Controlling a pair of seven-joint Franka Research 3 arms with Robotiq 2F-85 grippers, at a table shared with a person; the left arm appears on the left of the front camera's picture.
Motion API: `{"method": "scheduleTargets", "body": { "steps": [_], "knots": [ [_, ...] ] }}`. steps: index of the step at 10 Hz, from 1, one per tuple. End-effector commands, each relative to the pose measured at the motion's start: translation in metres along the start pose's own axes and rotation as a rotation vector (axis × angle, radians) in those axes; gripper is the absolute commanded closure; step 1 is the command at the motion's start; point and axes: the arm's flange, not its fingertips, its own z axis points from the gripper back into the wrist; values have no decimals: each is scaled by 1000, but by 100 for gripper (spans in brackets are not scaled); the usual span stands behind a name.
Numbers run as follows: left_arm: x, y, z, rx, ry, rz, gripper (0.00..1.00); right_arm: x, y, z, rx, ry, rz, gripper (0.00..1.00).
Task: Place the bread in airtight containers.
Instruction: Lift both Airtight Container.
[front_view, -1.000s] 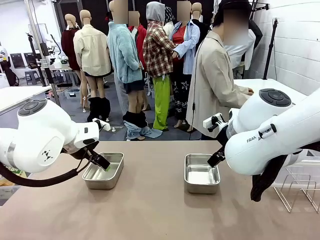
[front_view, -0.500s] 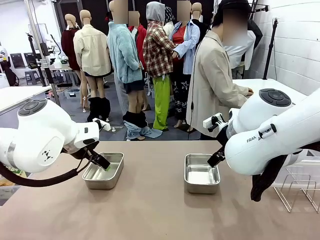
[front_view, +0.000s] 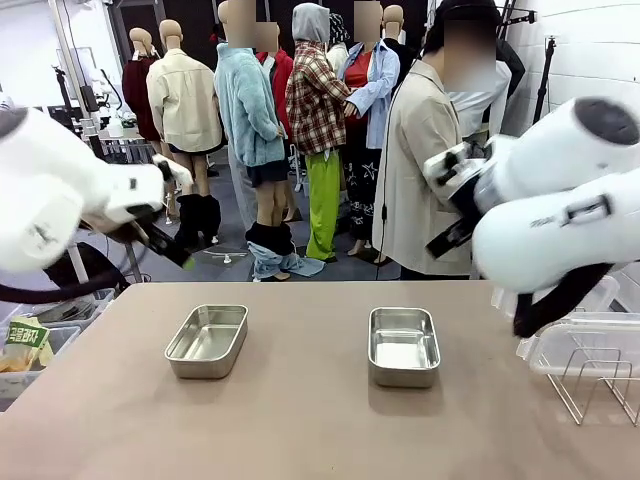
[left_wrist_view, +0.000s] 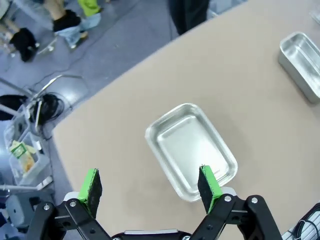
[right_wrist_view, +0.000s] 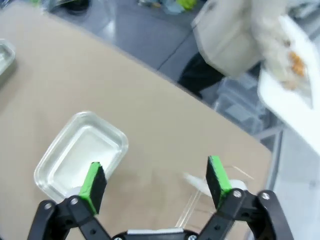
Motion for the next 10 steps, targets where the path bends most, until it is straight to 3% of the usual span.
{"method": "scheduleTargets", "body": {
  "steps": [1, 2, 4, 6, 8, 10],
  "knots": [
    [-13, 42, 25, 37, 28, 82, 0, -19, -60, 33, -171, 47, -155, 0],
    [-23, 66, 31, 59, 60, 154, 0, -33, -102, 50, -249, 94, -238, 0],
    [-40, 105, 38, 27, 85, 248, 0, -79, -204, 70, -270, 147, -400, 0],
    [-47, 121, 45, 26, 106, 294, 0, -137, -270, 86, -351, 212, -601, 0],
    [-43, 132, 42, -4, 88, 289, 0, -164, -292, 84, -314, 162, -593, 0],
    [-55, 122, 44, 40, 102, 299, 0, -163, -281, 99, -354, 212, -601, 0]
  ]
}}
